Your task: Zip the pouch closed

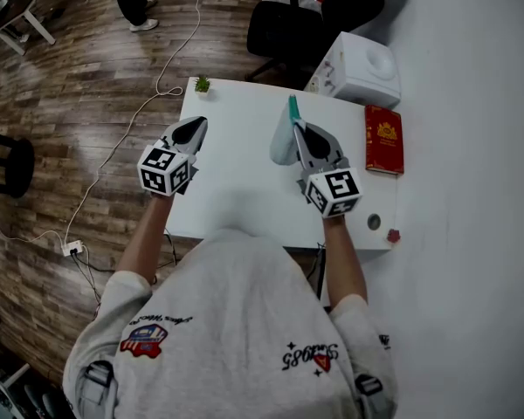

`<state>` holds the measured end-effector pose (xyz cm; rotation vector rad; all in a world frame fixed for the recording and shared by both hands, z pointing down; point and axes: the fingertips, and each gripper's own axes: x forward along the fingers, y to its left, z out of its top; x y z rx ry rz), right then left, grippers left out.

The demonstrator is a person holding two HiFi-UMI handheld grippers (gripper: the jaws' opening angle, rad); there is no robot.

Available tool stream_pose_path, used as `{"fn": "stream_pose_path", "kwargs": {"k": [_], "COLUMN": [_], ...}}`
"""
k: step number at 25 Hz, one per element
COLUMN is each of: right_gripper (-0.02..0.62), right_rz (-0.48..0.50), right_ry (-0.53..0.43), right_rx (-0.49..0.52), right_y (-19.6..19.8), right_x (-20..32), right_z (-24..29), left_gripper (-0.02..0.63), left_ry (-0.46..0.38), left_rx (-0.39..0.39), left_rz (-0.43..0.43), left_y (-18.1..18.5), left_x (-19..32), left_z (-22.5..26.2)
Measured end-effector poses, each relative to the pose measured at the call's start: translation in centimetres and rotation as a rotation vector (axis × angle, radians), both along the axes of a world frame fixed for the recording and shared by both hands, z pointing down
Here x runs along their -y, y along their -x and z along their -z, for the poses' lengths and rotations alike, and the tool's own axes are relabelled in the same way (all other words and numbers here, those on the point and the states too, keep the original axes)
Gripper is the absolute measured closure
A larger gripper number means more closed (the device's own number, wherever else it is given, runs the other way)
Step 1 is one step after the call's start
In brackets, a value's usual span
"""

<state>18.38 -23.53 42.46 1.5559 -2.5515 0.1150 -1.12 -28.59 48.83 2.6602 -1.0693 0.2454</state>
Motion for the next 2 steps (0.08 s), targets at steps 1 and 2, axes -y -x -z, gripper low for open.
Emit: {"fn": "stream_pose_path", "kwargs": {"k": [1,2], "right_gripper": [0.58,0.58], "right_rz": [0.001,0.003], "right_ry": [0.001,0.001], "right_rx": [-0.001,-0.002], "right_y": [0.02,0.04], "right_x": [0.02,0.05], "right_z": [-0.06,-0.11], "left_gripper": [0.598,0.598], "left_ry": [0.001,0.002], "left_rx": [0.0,0.0], "left_rz": [0.0,0.001], "left_y": [-0.01,-0.02], "left_x": [0.02,0.04], "left_z": [-0.06,-0.11]}}
